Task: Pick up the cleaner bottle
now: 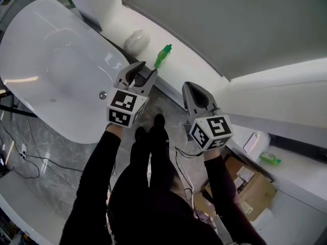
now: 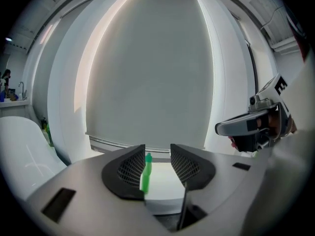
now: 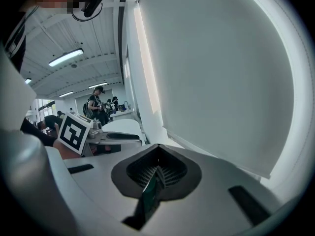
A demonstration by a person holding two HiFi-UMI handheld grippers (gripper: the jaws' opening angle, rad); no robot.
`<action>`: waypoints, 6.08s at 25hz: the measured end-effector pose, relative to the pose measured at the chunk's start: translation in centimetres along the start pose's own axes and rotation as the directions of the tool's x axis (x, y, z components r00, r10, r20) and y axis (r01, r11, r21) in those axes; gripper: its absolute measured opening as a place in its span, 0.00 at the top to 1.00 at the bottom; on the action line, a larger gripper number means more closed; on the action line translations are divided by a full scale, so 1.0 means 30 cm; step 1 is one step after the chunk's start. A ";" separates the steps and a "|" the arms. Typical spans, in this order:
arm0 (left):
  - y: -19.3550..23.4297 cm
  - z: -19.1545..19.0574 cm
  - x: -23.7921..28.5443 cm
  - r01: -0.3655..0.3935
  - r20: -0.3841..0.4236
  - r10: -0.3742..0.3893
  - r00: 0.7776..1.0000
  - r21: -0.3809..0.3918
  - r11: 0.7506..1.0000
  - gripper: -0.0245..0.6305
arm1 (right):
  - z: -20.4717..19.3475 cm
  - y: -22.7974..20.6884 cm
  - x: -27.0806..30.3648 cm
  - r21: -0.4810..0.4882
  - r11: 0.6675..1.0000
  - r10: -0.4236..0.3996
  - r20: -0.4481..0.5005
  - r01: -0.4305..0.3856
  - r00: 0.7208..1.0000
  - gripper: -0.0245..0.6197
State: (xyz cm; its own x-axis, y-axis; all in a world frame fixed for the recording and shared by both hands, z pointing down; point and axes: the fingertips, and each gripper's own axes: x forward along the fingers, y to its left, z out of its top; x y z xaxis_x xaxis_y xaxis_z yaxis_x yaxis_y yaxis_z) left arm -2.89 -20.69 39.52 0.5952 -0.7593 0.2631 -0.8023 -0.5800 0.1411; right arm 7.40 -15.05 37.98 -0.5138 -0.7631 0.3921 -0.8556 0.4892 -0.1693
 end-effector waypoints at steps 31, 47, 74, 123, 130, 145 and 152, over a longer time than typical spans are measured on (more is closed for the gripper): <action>0.134 -0.529 0.499 -0.026 -0.227 0.037 0.973 0.052 0.998 0.60 | -0.352 -0.337 0.461 0.071 0.996 -0.040 -0.091 0.047 0.995 0.96; 0.170 -0.701 0.666 -0.019 -0.271 0.037 0.962 0.069 0.997 0.60 | -0.500 -0.464 0.600 0.137 0.988 -0.052 -0.118 0.068 0.992 0.96; 0.182 -0.733 0.783 -0.025 -0.240 0.052 0.969 0.114 0.993 0.66 | -0.586 -0.541 0.643 0.148 0.984 -0.069 -0.175 0.095 0.982 0.96; 0.438 0.076 0.049 -0.296 0.002 0.298 0.955 0.104 0.949 0.67 | 0.241 0.041 0.588 -0.062 0.983 0.175 0.000 -0.174 0.985 0.96; 0.448 0.090 -0.144 -0.334 0.003 0.334 0.942 0.063 0.940 0.67 | 0.261 0.202 0.544 -0.096 0.969 0.227 -0.031 -0.229 0.973 0.96; 0.398 0.095 -0.478 -0.401 0.034 0.400 0.916 0.035 0.915 0.67 | 0.229 0.530 0.435 -0.151 0.914 0.369 -0.072 -0.376 0.927 0.96; 0.393 0.096 -0.577 -0.418 0.041 0.416 0.908 0.032 0.908 0.67 | 0.221 0.606 0.396 -0.174 0.892 0.409 -0.085 -0.418 0.909 0.96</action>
State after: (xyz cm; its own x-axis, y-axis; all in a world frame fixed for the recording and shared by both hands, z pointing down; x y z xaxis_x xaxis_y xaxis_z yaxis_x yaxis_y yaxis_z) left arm -22.53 -15.23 33.90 0.2084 -0.9433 0.2585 -0.9756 -0.2190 -0.0127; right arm -14.66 -18.02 33.57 -0.8115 -0.4572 0.3639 -0.5373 0.8286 -0.1572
